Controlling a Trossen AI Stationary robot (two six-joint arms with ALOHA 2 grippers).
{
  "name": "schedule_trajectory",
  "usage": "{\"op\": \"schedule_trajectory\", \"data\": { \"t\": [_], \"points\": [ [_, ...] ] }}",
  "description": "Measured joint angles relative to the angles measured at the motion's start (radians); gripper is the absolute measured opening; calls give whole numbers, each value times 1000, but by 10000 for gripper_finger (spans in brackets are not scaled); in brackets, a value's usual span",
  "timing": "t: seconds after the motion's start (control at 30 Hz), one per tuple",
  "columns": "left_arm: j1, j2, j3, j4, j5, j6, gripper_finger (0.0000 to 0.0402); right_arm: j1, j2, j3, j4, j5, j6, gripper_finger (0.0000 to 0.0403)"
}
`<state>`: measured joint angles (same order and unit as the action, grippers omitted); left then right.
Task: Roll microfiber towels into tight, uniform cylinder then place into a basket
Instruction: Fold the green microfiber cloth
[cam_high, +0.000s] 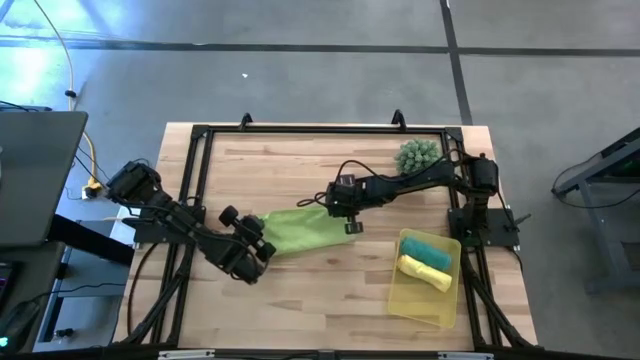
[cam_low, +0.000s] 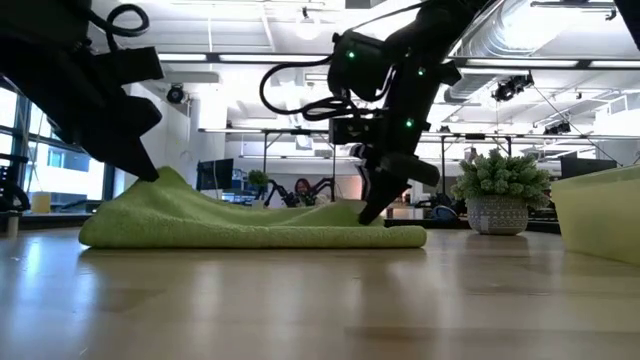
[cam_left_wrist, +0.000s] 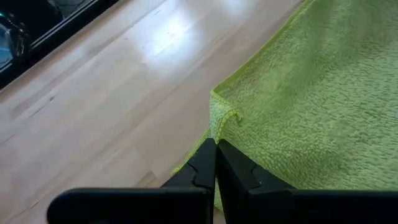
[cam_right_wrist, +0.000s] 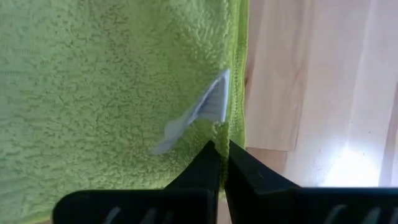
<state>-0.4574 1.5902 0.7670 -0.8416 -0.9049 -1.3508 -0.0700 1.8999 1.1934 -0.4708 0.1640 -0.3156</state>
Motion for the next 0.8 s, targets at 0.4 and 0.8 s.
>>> {"op": "schedule_trajectory", "data": {
  "t": [0.4, 0.8],
  "points": [
    [13, 72, 0, 4, 43, 13, 0, 17, 0, 25, -45, 159, -113, 99],
    [13, 85, 0, -4, 49, 1, 0, 62, -2, 128, -69, 7, 232, 161]
  ]
}}
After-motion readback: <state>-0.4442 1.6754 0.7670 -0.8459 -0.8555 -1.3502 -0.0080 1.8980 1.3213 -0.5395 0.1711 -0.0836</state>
